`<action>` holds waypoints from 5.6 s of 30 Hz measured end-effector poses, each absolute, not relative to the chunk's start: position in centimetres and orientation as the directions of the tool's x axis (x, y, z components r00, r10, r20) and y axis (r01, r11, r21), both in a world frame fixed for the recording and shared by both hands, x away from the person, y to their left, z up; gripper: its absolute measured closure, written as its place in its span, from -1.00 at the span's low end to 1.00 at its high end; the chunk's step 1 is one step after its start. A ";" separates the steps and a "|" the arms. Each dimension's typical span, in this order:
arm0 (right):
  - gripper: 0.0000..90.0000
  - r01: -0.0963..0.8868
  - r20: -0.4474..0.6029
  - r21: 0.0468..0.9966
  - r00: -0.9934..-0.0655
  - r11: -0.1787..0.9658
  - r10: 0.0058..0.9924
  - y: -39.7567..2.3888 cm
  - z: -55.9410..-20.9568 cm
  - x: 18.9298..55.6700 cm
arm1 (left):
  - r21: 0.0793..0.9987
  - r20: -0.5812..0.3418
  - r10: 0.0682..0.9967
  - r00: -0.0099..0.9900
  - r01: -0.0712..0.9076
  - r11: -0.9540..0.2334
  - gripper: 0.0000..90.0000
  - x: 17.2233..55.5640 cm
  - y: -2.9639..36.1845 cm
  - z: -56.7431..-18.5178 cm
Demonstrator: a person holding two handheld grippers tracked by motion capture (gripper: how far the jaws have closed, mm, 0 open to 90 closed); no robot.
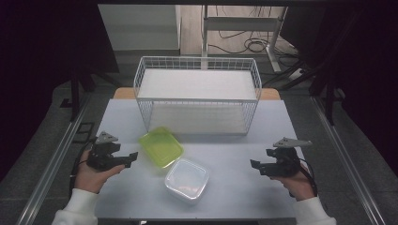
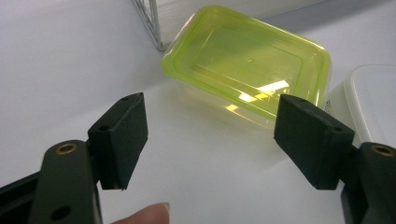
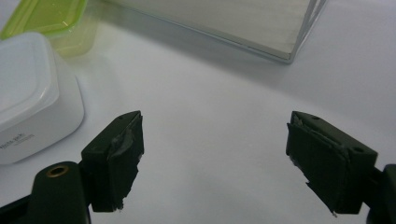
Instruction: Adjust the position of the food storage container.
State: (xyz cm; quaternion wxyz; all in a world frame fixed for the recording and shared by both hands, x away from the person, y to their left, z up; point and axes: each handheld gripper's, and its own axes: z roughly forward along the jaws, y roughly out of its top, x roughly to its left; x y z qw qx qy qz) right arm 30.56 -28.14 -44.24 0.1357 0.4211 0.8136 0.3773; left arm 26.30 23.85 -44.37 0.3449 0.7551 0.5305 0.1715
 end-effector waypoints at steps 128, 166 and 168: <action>-0.54 0.618 0.022 0.634 -0.616 0.465 0.788 -27.3 -46.1 31.0 | 0.517 -0.176 0.924 0.339 0.831 -0.206 1.00 34.2 23.8 -47.1; -0.54 0.620 -0.001 0.614 -0.618 0.488 0.786 -27.4 -46.6 31.1 | 0.462 -0.235 0.859 0.454 0.830 -0.313 1.00 35.9 18.0 -49.9; -0.55 0.620 -0.002 0.613 -0.618 0.490 0.786 -27.4 -46.6 31.1 | 0.462 -0.233 0.857 0.460 0.827 -0.319 1.00 36.0 17.7 -49.8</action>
